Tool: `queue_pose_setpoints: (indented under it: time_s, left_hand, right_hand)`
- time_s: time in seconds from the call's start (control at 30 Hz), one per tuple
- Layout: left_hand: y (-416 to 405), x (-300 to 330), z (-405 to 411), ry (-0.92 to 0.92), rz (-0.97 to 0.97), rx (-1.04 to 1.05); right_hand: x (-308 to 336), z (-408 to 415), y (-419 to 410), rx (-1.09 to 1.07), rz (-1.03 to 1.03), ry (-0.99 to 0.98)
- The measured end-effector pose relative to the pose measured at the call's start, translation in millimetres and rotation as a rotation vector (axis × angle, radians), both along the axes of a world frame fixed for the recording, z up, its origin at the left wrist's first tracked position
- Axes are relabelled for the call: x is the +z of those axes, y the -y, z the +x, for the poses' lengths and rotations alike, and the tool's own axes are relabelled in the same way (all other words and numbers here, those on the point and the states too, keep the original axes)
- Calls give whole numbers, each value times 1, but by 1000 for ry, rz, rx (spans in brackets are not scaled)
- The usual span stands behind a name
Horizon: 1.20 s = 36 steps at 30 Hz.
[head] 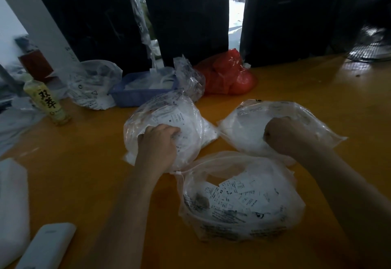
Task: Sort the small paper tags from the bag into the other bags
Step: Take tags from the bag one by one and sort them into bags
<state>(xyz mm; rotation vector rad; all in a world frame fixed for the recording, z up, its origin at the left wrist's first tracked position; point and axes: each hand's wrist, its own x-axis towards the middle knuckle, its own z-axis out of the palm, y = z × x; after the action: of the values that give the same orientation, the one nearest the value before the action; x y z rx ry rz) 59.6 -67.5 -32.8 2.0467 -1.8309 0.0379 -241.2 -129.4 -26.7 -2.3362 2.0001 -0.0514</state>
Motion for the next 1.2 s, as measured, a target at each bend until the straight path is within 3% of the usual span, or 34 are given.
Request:
queue_pose_setpoints:
  time_s: [0.13, 0.3, 0.4, 0.5, 0.63, 0.83, 1.07, 1.2]
  left_hand:
    - [-4, 8, -5, -124, -136, 8]
    - [-15, 22, -32, -472, -430, -101]
    - [-24, 29, -57, -792, -244, -245]
    - [-31, 27, -74, -1060, 54, -343]
    - [-33, 20, -83, -1192, 49, -366]
    - [-30, 27, -84, -1767, 221, -312]
    - [-30, 22, -86, -1719, 118, -323]
    - [-29, 18, -83, -1486, -43, -199]
  right_hand:
    - [30, -5, -11, 31, -69, 41]
    - [50, 1, -28, 30, 134, 775]
    - [59, 12, -40, 108, 242, 1070]
    - [62, 23, -50, 141, 240, 1113]
    - [61, 32, -56, 163, 187, 1047]
    - [59, 38, -58, 181, 216, 1196]
    - [52, 41, -55, 173, 206, 1202]
    - [53, 43, -56, 112, 259, 1352]
